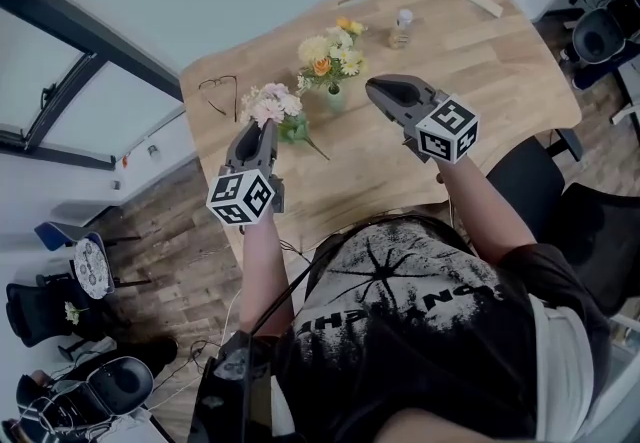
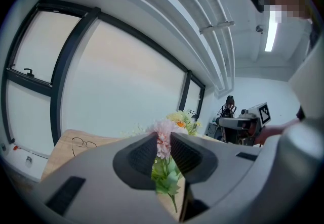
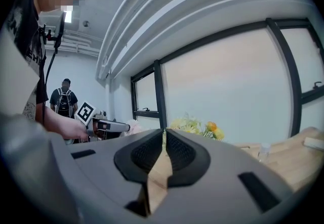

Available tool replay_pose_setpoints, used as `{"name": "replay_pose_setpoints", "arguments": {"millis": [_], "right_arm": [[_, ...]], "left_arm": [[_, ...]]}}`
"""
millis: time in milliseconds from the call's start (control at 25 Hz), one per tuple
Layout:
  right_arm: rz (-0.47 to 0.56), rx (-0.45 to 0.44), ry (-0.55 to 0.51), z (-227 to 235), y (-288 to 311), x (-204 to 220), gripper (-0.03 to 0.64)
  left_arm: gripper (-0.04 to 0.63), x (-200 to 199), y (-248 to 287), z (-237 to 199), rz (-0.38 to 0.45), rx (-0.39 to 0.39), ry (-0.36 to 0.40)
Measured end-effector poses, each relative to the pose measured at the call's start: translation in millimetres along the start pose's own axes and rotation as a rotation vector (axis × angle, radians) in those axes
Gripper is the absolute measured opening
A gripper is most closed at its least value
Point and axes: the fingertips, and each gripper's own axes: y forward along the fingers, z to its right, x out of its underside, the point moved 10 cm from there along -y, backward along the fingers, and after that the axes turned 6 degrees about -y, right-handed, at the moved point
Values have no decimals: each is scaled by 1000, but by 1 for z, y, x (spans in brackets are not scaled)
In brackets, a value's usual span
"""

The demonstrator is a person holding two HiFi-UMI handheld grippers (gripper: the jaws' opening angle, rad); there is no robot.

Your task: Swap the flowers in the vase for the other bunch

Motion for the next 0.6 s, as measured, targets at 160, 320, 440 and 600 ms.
{"name": "replay_pose_setpoints", "arguments": {"millis": [160,320,440,600], "right_arm": [[-10,-14,-13,-5,2,1,32],[-16,-18,-18,-8,6,1,25],[-17,-22,-13,-9,8,3,25],[-25,-28,-14,-11,9,7,25]], "left_arm": [[92,1,-2,3,-8,-8,21],[92,4,-1,6,-16,-2,21],[92,6,-1,7,-23,1,18],[92,9,0,9,-31,0,22]]}}
